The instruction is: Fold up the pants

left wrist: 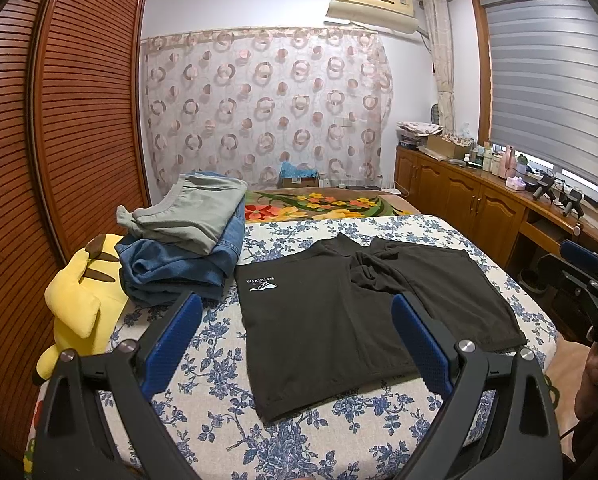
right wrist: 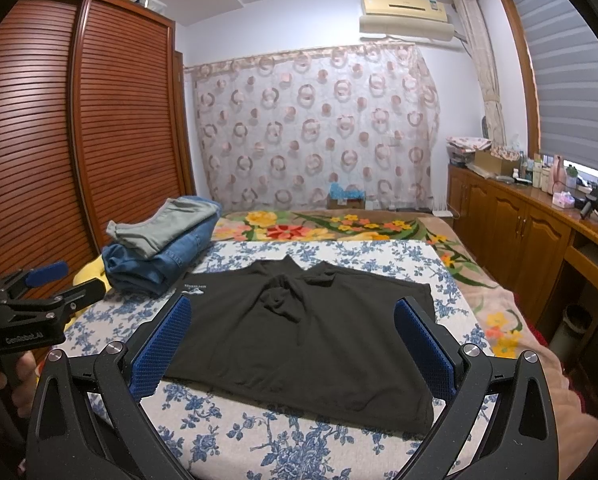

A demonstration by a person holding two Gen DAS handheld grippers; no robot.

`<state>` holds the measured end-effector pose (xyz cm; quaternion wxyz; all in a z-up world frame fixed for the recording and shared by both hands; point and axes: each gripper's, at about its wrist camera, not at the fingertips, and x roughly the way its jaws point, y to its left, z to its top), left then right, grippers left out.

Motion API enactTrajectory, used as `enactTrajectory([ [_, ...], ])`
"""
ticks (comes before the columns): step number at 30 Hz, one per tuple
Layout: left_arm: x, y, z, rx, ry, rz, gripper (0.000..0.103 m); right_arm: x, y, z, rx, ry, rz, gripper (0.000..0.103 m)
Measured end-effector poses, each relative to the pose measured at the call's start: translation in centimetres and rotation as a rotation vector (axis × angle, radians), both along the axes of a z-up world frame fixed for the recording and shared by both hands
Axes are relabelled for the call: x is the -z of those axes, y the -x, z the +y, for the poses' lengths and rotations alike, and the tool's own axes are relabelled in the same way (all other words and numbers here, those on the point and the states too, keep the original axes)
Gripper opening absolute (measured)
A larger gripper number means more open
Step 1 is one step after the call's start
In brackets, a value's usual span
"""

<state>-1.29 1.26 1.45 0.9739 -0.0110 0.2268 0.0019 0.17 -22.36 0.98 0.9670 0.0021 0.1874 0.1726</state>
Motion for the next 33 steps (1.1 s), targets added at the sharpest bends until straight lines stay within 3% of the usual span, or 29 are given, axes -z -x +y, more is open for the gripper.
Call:
enactTrajectory([
  [19, -0.2, 0.2, -0.3, -0.002, 0.001, -0.004, 0.097, 0.3, 0.0, -0.4, -0.001, -0.001, -0.002, 0.103],
  [25, 0.0, -0.1, -0.2, -0.003, -0.004, 0.037, 0.097, 0.3, -0.6, -0.2, -0.011, 0.004, 0.012, 0.103],
  [33, 3.2, -1.7, -0.1, 0.001, 0.009, 0.112, 0.097, 2.0, -1.8, -0.7, -0.022, 0.010, 0.079, 0.103],
])
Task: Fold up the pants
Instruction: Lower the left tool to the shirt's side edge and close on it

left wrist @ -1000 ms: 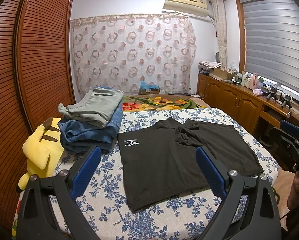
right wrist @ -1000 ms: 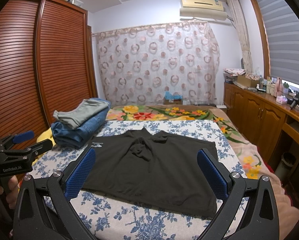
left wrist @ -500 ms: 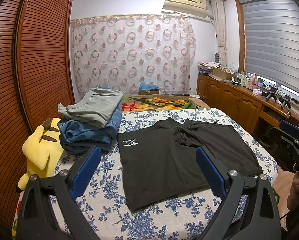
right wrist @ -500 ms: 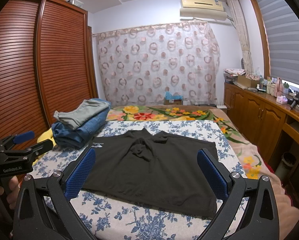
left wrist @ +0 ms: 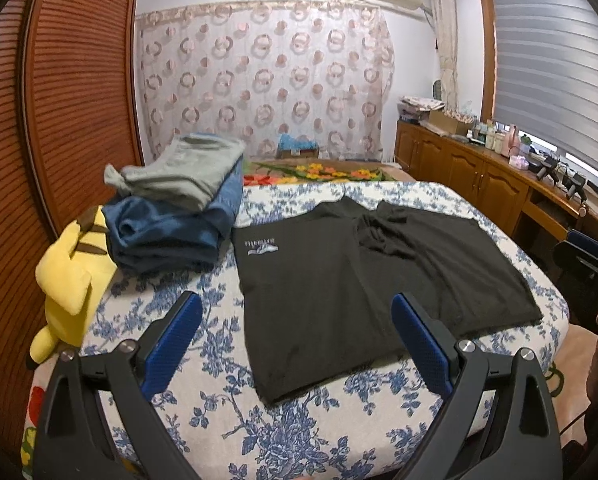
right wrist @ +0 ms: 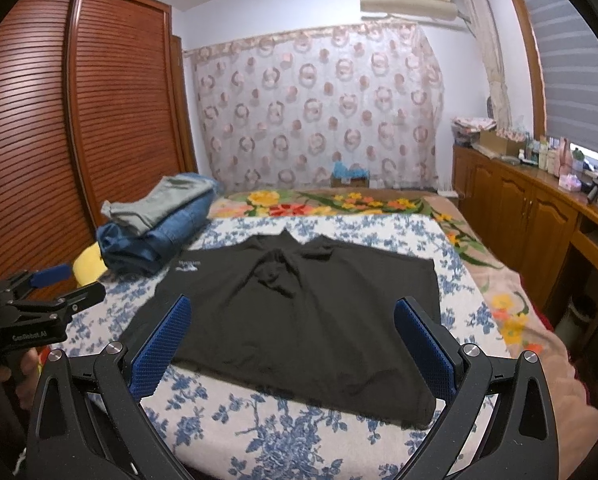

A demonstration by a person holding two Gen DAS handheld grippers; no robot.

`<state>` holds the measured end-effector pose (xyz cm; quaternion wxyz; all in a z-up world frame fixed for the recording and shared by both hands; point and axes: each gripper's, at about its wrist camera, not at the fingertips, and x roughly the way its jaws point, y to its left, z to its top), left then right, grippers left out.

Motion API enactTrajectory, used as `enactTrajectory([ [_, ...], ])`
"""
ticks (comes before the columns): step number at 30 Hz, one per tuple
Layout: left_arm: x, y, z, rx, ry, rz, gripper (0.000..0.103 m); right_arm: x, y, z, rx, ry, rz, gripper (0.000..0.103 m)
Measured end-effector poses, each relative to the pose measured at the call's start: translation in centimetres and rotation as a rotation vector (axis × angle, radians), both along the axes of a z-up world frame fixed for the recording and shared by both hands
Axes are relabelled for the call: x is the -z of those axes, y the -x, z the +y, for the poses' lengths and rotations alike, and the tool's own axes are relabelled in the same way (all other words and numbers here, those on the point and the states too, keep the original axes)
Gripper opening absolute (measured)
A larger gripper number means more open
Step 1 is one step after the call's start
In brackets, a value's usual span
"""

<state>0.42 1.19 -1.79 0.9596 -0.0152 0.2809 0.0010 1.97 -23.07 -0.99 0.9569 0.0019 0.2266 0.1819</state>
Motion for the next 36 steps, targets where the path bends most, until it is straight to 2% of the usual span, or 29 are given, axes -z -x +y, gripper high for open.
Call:
enactTrajectory([
  [16, 5.1, -1.5, 2.2, 0.011, 0.041, 0.120, 0.097, 5.7, -2.9, -2.1, -0.013, 0.073, 0.128, 0.103],
  [24, 7.5, -1.4, 3.4, 0.033, 0.090, 0.175, 0.096, 9.1, -4.2, -2.3, -0.031, 0.114, 0.223, 0.094],
  [28, 8.1, -0.9, 3.8, 0.033, 0.102, 0.175, 0.096, 10.2, -4.5, -2.5, -0.036, 0.118, 0.253, 0.092],
  [34, 8.3, -0.5, 4.2, 0.047, 0.120, 0.171, 0.091, 11.0, -4.5, -2.7, -0.033, 0.144, 0.262, 0.091],
  [36, 8.2, -0.5, 4.4, 0.056, 0.137, 0.167, 0.086, 11.0, -4.4, -2.6, -0.031, 0.153, 0.261, 0.091],
])
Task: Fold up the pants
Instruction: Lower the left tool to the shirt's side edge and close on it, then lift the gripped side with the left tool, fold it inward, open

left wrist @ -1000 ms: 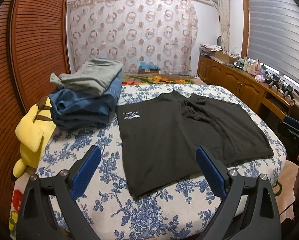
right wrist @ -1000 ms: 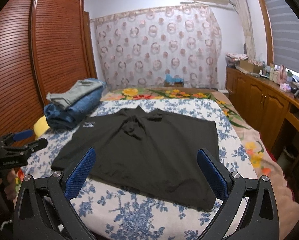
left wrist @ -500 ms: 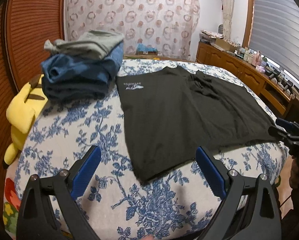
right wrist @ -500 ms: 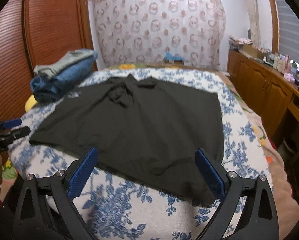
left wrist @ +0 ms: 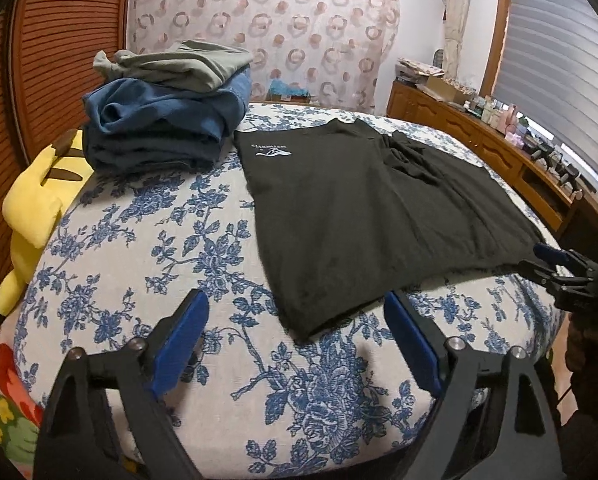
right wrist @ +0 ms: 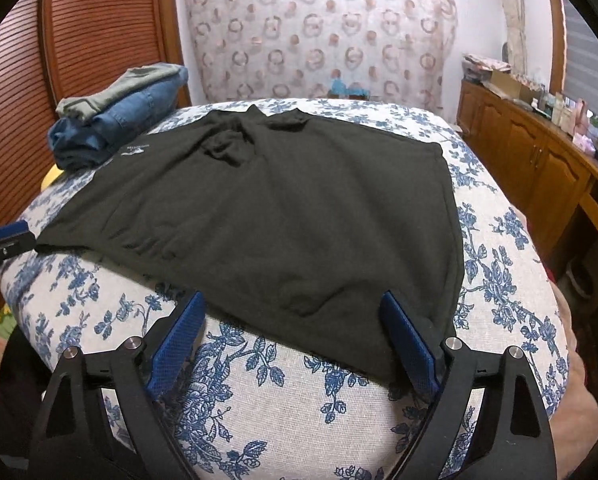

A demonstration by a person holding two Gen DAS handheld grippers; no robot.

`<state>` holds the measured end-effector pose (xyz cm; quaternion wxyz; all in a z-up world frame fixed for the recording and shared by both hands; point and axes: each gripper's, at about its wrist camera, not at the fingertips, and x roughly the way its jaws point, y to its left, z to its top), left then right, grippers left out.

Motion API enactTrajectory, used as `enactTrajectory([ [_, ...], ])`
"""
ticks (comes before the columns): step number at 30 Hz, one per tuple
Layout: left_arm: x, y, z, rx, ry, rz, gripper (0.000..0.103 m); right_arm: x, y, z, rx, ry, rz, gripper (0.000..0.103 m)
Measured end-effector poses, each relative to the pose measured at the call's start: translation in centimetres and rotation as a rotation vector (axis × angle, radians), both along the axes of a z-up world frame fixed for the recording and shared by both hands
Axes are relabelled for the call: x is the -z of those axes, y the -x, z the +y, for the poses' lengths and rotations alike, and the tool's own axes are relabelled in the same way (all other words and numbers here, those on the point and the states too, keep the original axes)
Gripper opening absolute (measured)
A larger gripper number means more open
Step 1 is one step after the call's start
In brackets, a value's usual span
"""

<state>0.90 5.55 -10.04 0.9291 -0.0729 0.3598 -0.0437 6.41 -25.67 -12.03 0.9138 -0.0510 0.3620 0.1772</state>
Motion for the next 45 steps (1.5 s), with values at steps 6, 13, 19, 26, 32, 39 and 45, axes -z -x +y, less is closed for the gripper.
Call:
enactTrajectory([
  [6, -0.6, 0.5, 1.0, -0.018, 0.063, -0.032, 0.067, 0.1, 0.1, 0.0, -0.004, 0.010, -0.003, 0.091],
  [13, 0.5, -0.1, 0.5, 0.008, 0.060, 0.011, 0.042, 0.3, 0.1, 0.4, -0.005, 0.044, -0.020, 0.091],
  [19, 0.7, -0.2, -0.2, 0.012, 0.023, 0.017, 0.042, 0.3, 0.2, 0.4, -0.004, 0.043, -0.021, 0.091],
  [26, 0.7, -0.2, -0.3, 0.035, 0.024, 0.012, 0.015, 0.2, 0.2, 0.4, 0.003, 0.030, -0.028, 0.091],
  [32, 0.1, -0.4, -0.3, 0.063, 0.061, 0.004, 0.004, 0.1, 0.0, 0.3, 0.000, 0.025, -0.029, 0.091],
  [39, -2.4, -1.2, -1.4, 0.117, 0.077, -0.041, 0.001, -0.3, -0.1, -0.5, 0.001, -0.026, -0.016, 0.089],
  [45, -4.7, -2.8, -3.7, 0.199, 0.086, -0.079, 0.001, -1.2, 0.1, -1.0, 0.003, -0.036, -0.028, 0.088],
])
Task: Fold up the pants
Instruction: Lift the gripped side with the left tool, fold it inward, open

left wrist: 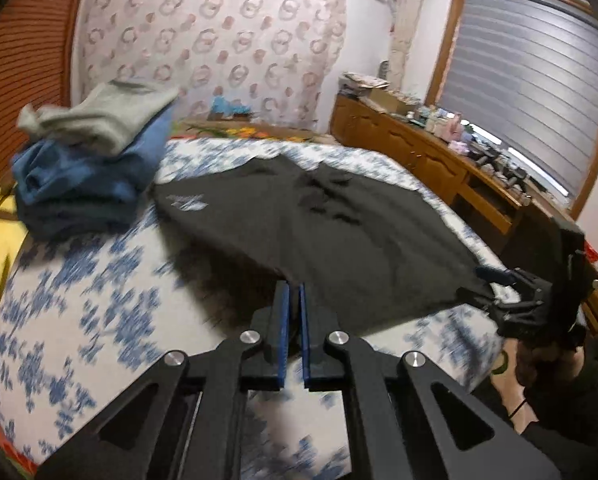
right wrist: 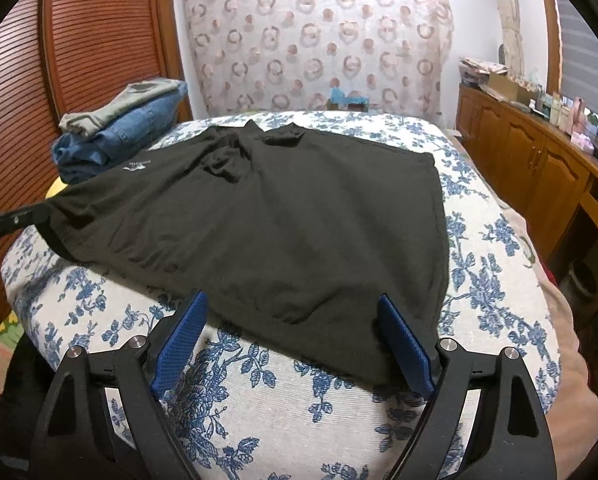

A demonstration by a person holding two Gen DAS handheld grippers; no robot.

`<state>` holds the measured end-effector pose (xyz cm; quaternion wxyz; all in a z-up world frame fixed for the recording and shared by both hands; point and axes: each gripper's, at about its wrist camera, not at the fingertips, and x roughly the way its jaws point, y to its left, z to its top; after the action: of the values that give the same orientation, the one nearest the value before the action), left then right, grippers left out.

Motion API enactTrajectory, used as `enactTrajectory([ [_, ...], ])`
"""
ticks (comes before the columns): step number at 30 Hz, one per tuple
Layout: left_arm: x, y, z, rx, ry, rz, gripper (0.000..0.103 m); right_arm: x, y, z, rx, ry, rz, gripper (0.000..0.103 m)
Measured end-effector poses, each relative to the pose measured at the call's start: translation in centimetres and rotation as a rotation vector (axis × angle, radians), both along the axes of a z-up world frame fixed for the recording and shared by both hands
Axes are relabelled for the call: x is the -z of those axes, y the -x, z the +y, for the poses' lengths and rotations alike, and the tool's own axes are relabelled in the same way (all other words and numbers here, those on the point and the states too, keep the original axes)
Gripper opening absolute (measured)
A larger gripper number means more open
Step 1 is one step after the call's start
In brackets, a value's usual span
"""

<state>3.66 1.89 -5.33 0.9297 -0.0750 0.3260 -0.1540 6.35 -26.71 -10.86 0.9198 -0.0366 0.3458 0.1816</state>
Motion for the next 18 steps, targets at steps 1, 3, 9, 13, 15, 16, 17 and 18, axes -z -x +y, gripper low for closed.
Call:
enactTrajectory([
  [1, -0.3, -0.1, -0.2, 0.009, -0.001, -0.007, 0.001, -0.1, 0.0, -0.1, 0.001, -0.001, -0.002, 0.088],
  [3, -1.1, -0.8, -1.1, 0.038, -0.004, -0.021, 0.001, -0.5, 0.0, -0.3, 0.003, -0.004, -0.009, 0.087],
  [9, -2.2, -3.0, -4.0, 0.121, -0.033, -0.025, 0.001, -1.2, 0.2, -0.7, 0.000, -0.003, -0.020, 0.087],
  [13, -2.8, -4.0, -5.9, 0.161, -0.040, -0.030, 0.001, -1.7, 0.4, -1.4, 0.000, 0.000, -0.032, 0.087],
  [15, -3.2, -4.4, -7.1, 0.176, -0.042, -0.033, 0.001, -1.9, 0.3, -1.8, 0.005, -0.006, -0.034, 0.086],
  [16, -3.4, -4.6, -7.6, 0.184, -0.045, -0.032, 0.001, -1.9, 0.3, -2.0, 0.007, -0.009, -0.034, 0.086],
  [17, -3.7, -4.8, -8.2, 0.196, -0.046, -0.034, 0.001, -2.0, 0.3, -2.2, 0.009, -0.011, -0.035, 0.086],
  [18, -3.9, -4.9, -8.6, 0.205, -0.045, -0.035, 0.001, -2.0, 0.3, -2.3, 0.010, -0.012, -0.035, 0.085],
])
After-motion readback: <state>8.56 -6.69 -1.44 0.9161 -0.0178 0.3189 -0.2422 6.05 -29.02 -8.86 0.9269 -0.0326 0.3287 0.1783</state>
